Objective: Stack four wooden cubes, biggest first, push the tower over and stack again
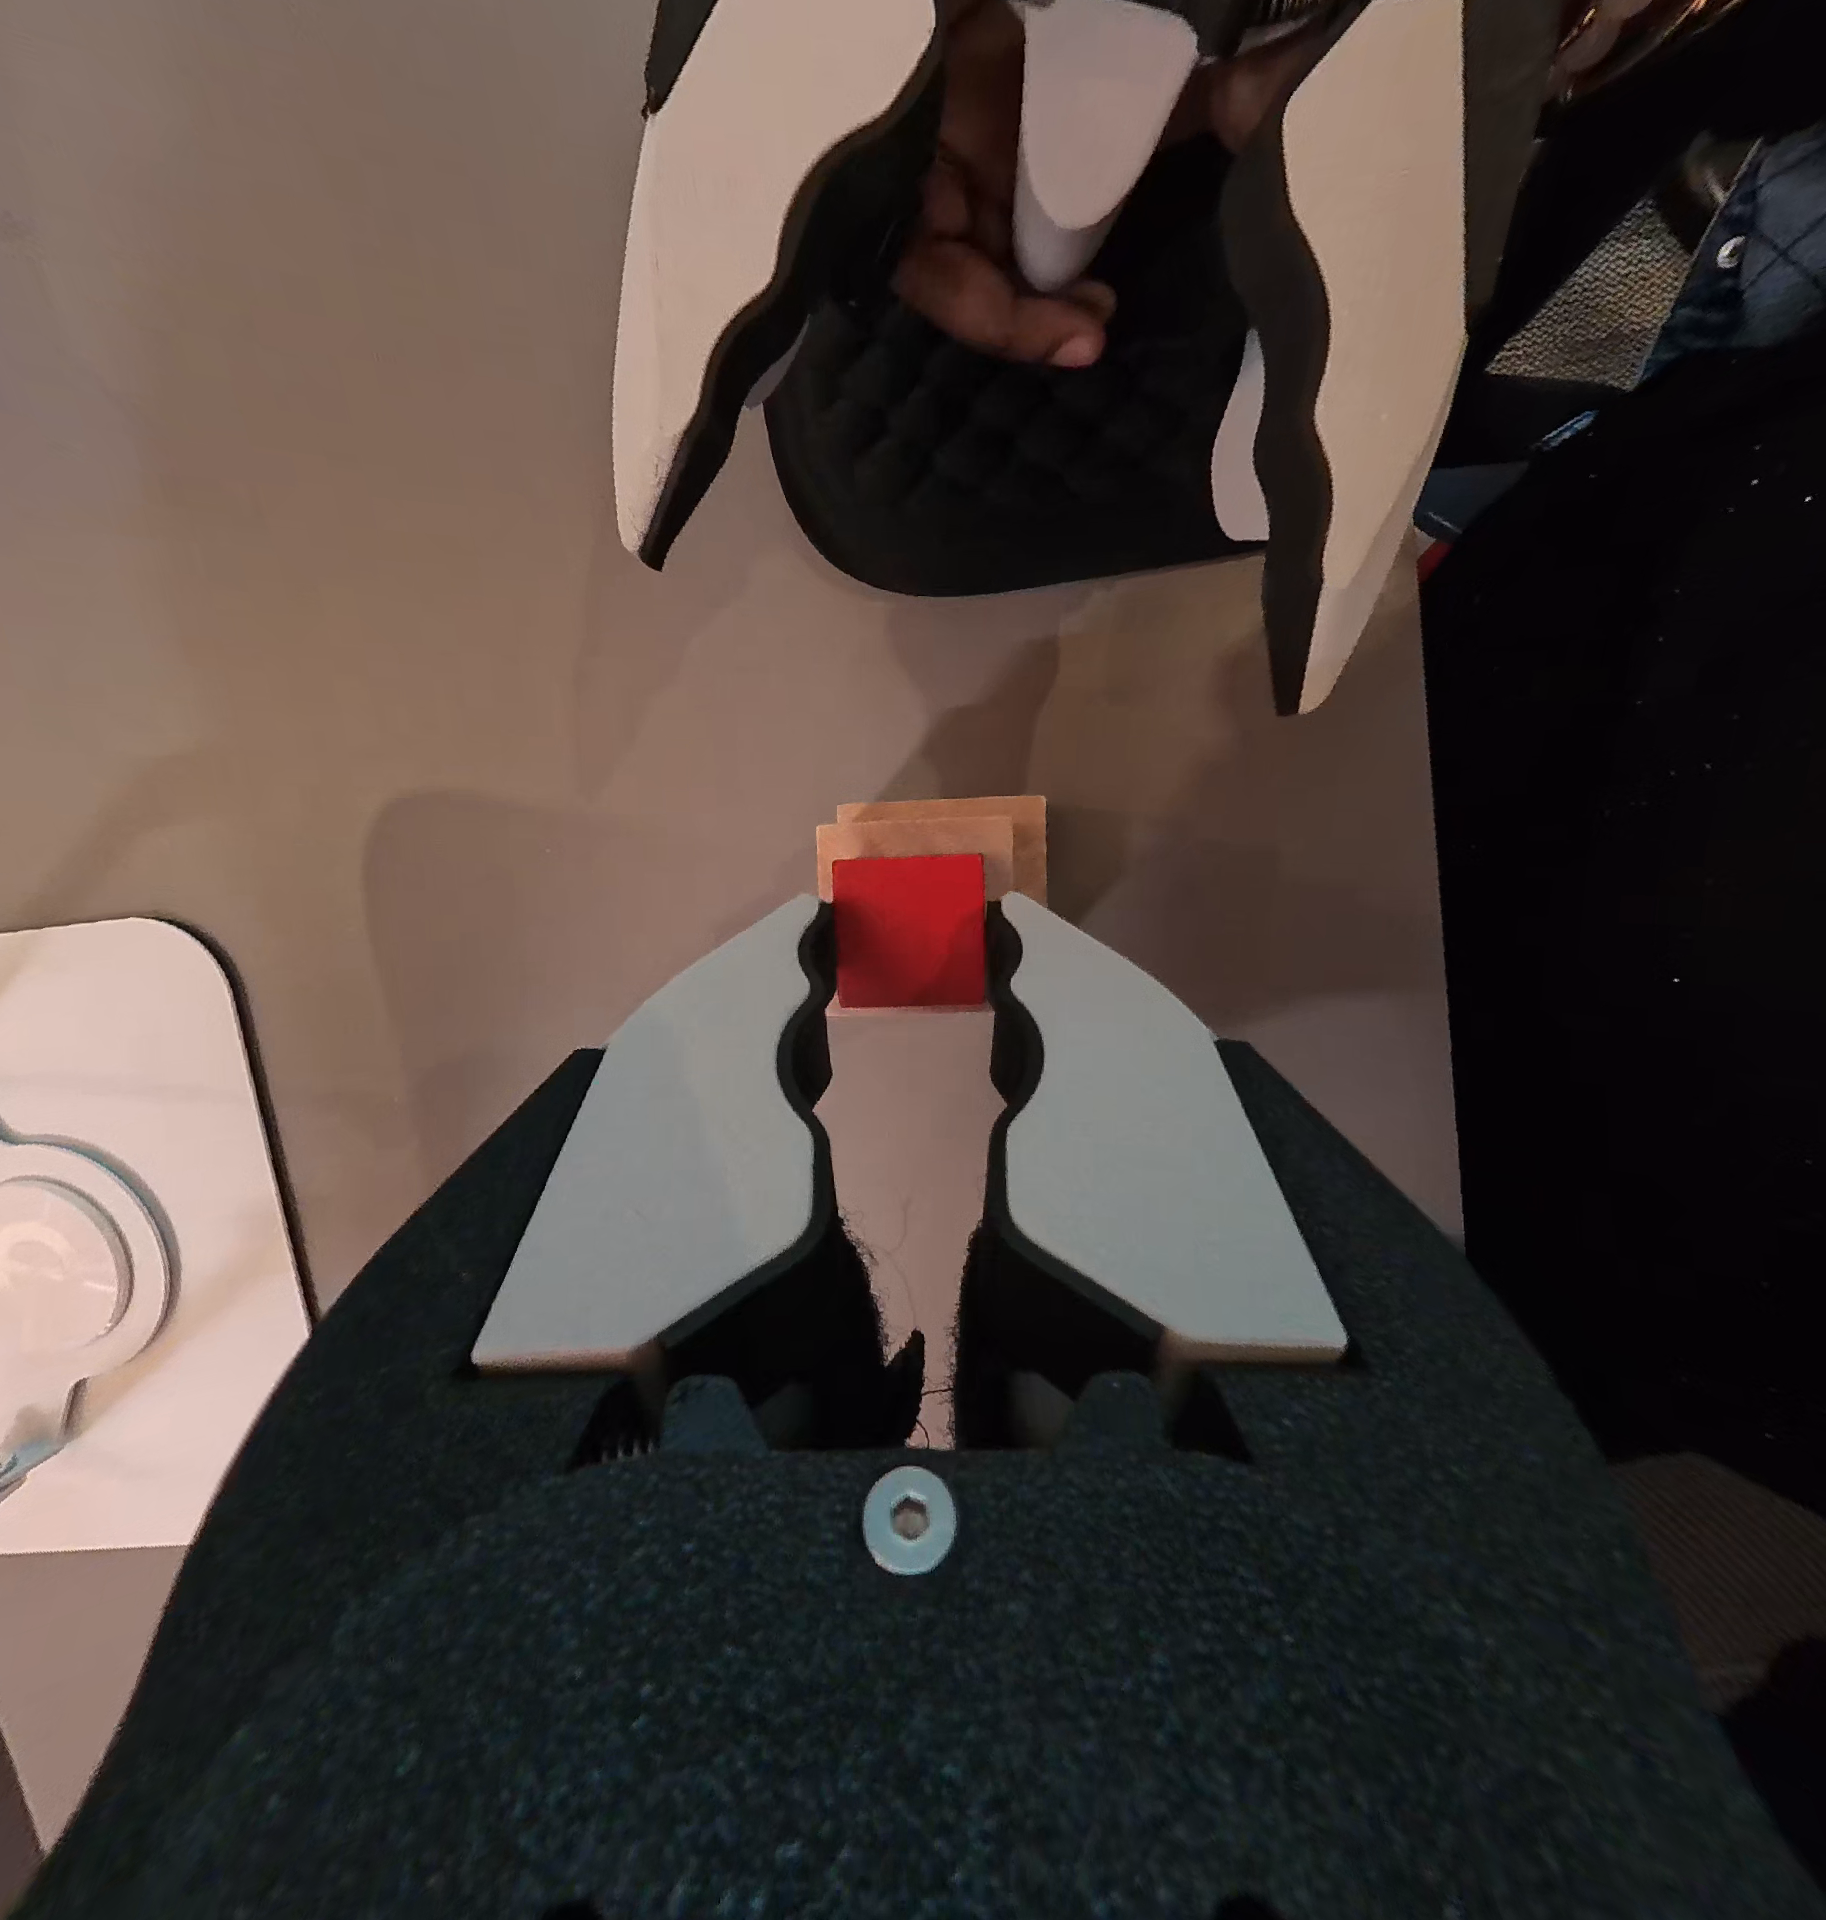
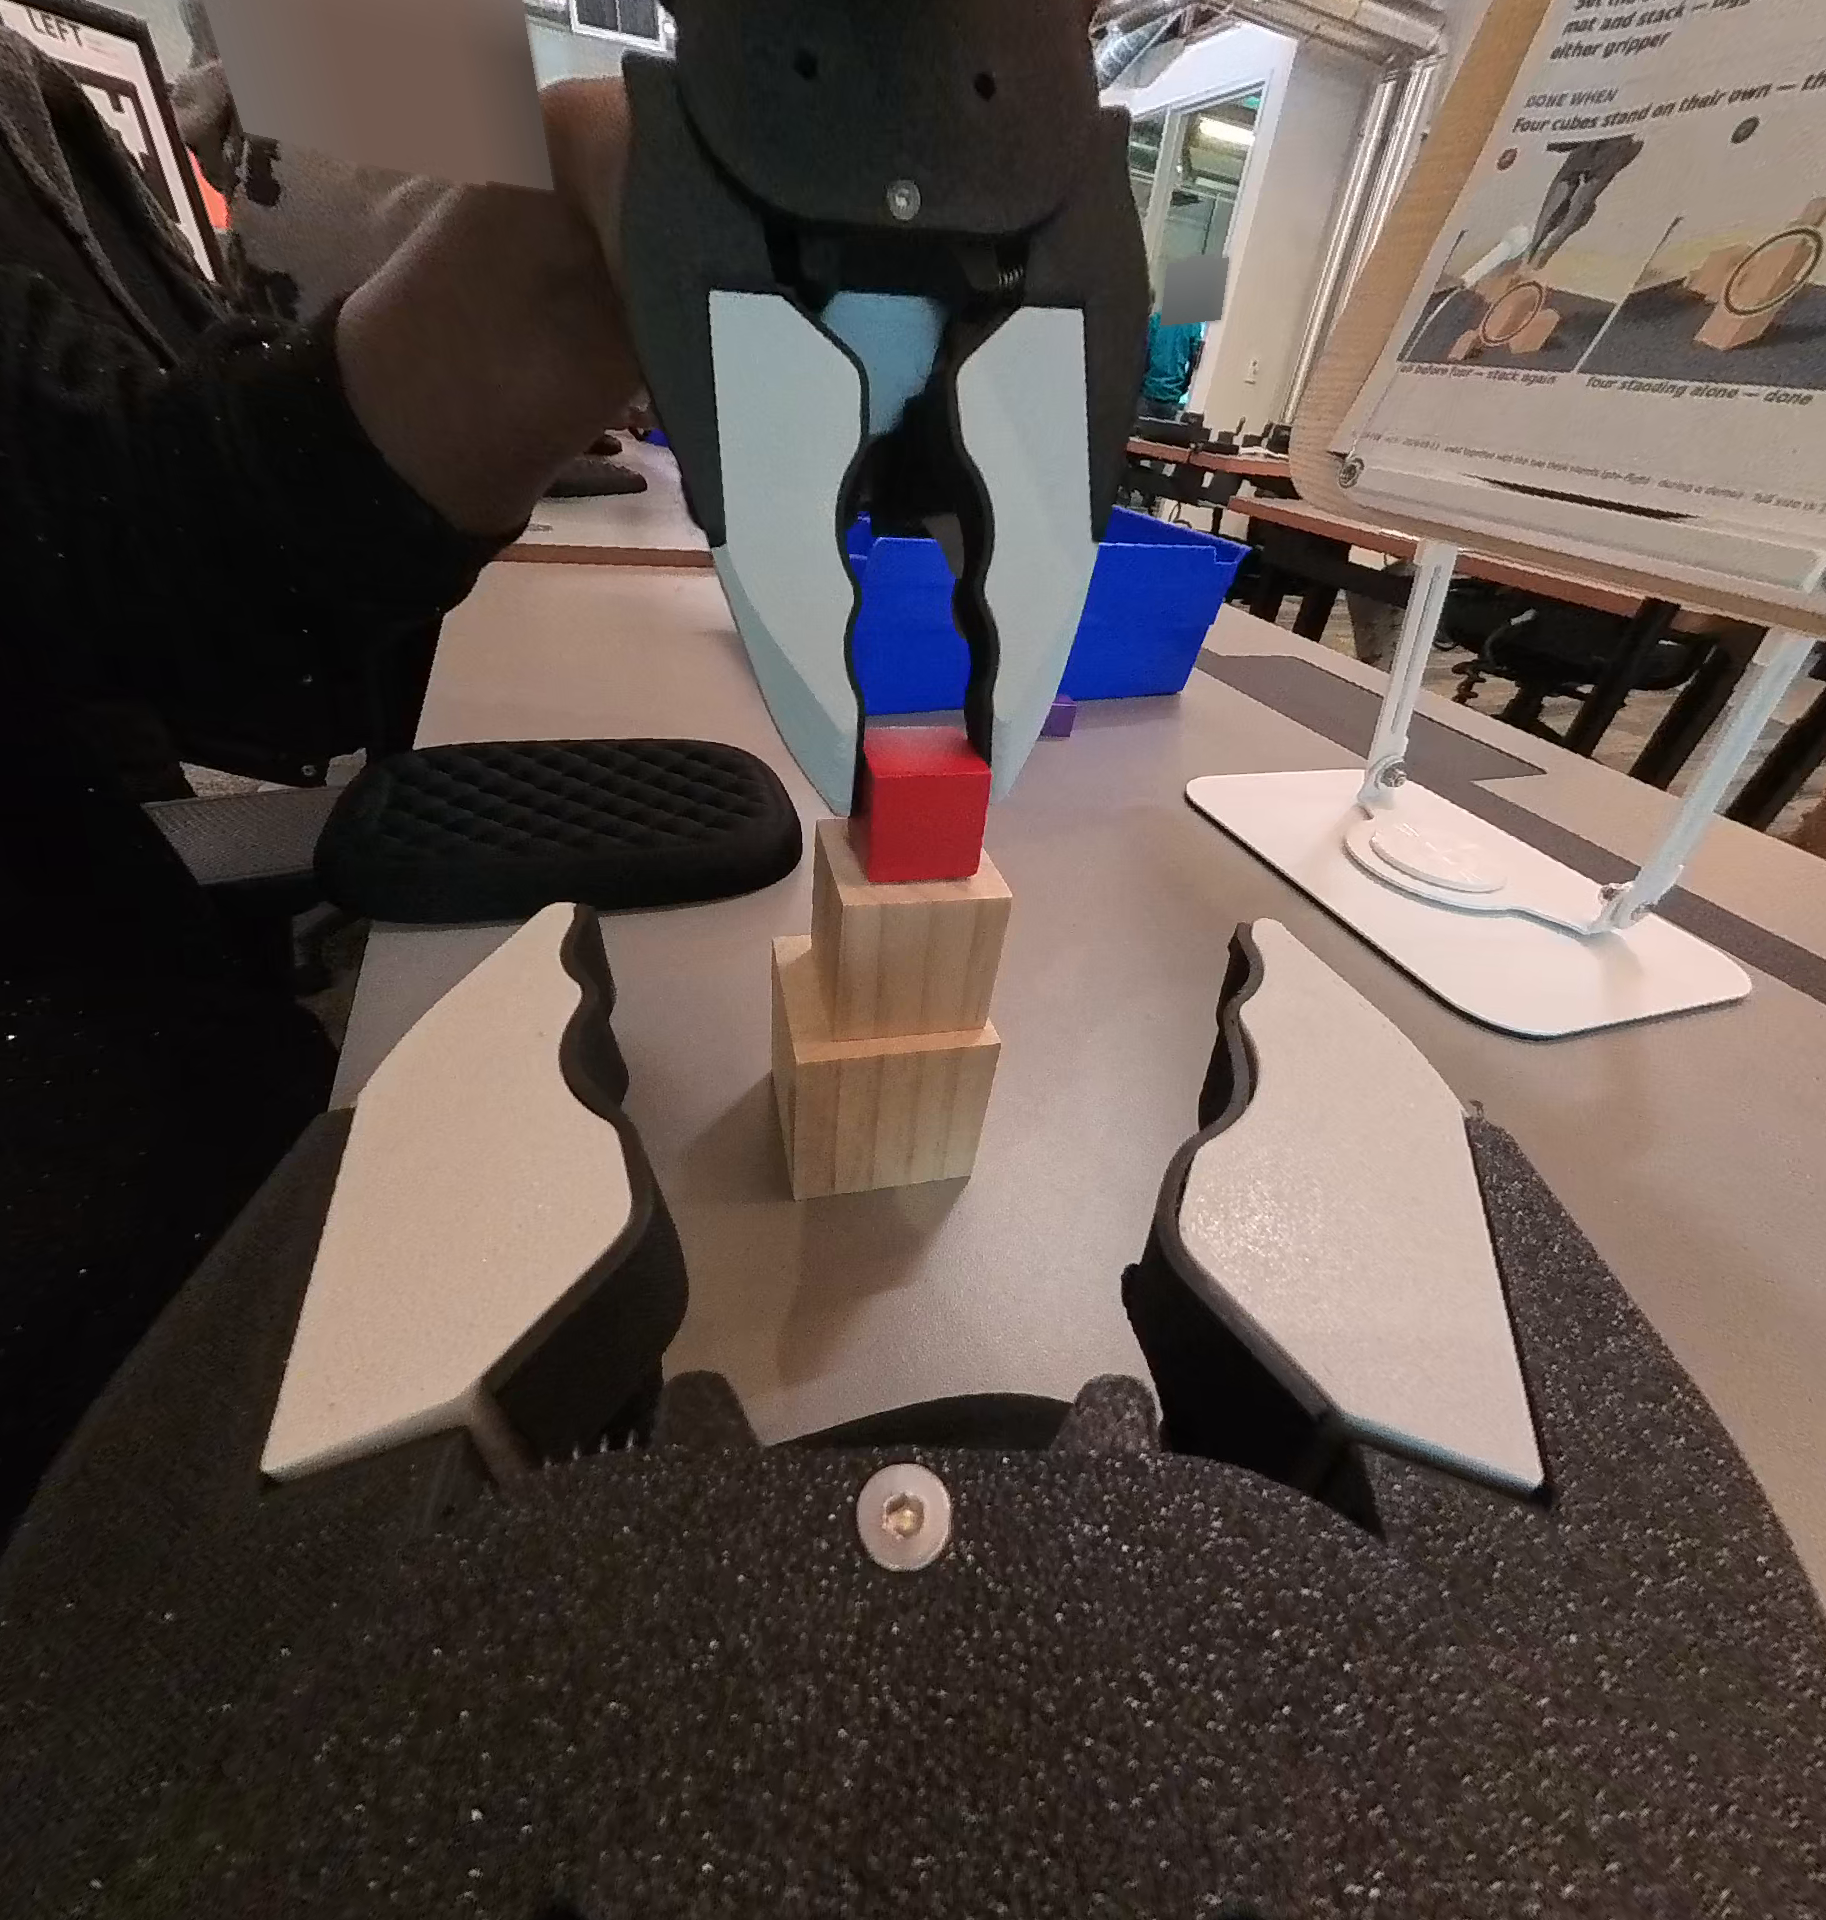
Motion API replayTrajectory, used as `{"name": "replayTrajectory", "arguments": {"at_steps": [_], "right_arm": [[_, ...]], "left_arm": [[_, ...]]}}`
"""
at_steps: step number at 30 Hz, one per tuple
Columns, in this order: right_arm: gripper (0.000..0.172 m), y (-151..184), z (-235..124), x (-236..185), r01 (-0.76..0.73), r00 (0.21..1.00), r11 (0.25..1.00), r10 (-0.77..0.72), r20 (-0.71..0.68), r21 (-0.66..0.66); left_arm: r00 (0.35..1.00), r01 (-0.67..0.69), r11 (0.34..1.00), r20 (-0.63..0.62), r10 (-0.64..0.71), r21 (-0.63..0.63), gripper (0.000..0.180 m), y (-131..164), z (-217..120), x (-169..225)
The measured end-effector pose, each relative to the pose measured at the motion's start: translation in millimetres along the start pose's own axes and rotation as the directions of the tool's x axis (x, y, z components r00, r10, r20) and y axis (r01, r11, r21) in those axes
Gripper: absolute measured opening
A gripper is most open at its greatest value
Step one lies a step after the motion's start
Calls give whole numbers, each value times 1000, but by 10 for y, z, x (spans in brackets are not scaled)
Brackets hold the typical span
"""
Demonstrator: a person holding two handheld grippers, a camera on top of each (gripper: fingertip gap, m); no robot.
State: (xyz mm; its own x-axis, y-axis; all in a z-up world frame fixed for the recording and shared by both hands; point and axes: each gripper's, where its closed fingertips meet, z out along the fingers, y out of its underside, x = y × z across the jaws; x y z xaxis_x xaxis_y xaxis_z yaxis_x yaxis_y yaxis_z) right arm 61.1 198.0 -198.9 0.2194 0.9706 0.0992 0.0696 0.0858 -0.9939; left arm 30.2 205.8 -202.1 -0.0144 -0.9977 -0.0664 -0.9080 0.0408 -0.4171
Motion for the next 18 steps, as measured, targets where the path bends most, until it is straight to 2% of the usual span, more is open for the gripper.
{"name": "replayTrajectory", "arguments": {"at_steps": [13,15,18], "right_arm": [[109,-2,-2,-1,2,1000,1000,-2,0,1],[109,-3,-2,1,1,1000,1000,-1,0,2],[109,-8,-6,-1,4,1000,1000,-4,0,6]], "left_arm": [[1000,5,1000,-14,-5,5,29,1,22,10],[1000,3,1000,-9,-2,13,39,-6,26,2],[999,8,999,30,-9,37,71,-27,28,-46]]}}
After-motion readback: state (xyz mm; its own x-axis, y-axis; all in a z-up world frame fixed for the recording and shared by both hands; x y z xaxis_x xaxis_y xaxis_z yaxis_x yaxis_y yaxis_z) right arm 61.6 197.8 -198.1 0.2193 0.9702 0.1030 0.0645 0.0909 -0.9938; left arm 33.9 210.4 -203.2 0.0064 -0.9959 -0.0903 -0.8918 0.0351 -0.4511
